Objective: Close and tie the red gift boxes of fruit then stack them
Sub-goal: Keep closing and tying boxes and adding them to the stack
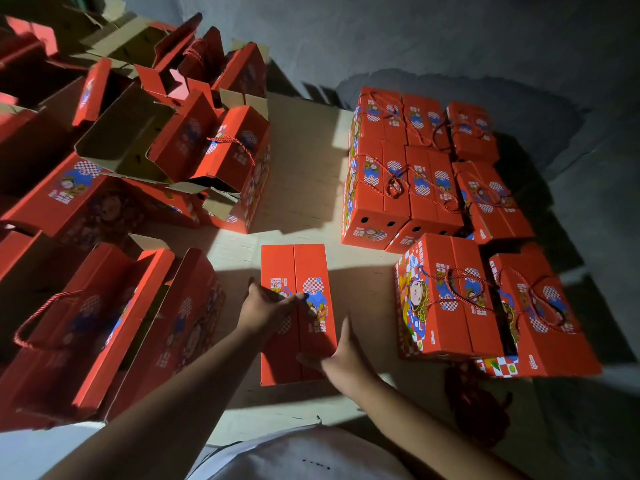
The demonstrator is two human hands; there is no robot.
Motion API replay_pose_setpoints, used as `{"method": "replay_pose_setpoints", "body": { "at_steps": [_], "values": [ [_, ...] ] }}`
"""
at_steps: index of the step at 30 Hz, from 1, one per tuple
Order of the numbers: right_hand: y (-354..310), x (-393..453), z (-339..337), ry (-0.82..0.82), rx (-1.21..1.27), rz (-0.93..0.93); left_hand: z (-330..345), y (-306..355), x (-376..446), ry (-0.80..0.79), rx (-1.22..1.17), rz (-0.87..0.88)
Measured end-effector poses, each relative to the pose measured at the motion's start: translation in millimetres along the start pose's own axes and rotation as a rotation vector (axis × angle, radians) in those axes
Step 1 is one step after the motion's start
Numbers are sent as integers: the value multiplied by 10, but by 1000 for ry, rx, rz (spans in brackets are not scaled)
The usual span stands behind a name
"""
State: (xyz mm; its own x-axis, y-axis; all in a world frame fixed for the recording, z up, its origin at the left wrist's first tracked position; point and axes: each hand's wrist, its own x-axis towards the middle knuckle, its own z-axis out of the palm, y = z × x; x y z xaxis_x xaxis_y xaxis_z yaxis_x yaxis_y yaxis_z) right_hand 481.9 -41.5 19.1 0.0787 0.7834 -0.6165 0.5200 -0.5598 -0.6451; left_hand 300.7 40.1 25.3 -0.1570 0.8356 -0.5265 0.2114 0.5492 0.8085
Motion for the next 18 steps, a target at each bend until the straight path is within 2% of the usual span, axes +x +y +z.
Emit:
{"method": "replay_pose_setpoints", "body": {
  "at_steps": [2,4,7,9,12,16,18],
  "values": [
    [-18,3,-8,-54,83,98,-19,25,-20,-78,-105,-101],
    [0,9,5,-63,158,86,-55,28,-73,-174,-262,-247],
    [-9,-1,-38,-2,305,67,-102,6,-206,-313,-447,-349],
    [-92,6,-120,-6,497,70,-174,-66,-279,-310,-451,-428],
    [-259,27,-238,24,759,38,-257,-220,-353,-326,-598,-564],
    [-414,-12,-323,95,896,11,-274,-492,-373,-251,-616,-680],
    [-449,-36,-374,123,929,-10,-280,-505,-307,-156,-676,-687]
  ]
}}
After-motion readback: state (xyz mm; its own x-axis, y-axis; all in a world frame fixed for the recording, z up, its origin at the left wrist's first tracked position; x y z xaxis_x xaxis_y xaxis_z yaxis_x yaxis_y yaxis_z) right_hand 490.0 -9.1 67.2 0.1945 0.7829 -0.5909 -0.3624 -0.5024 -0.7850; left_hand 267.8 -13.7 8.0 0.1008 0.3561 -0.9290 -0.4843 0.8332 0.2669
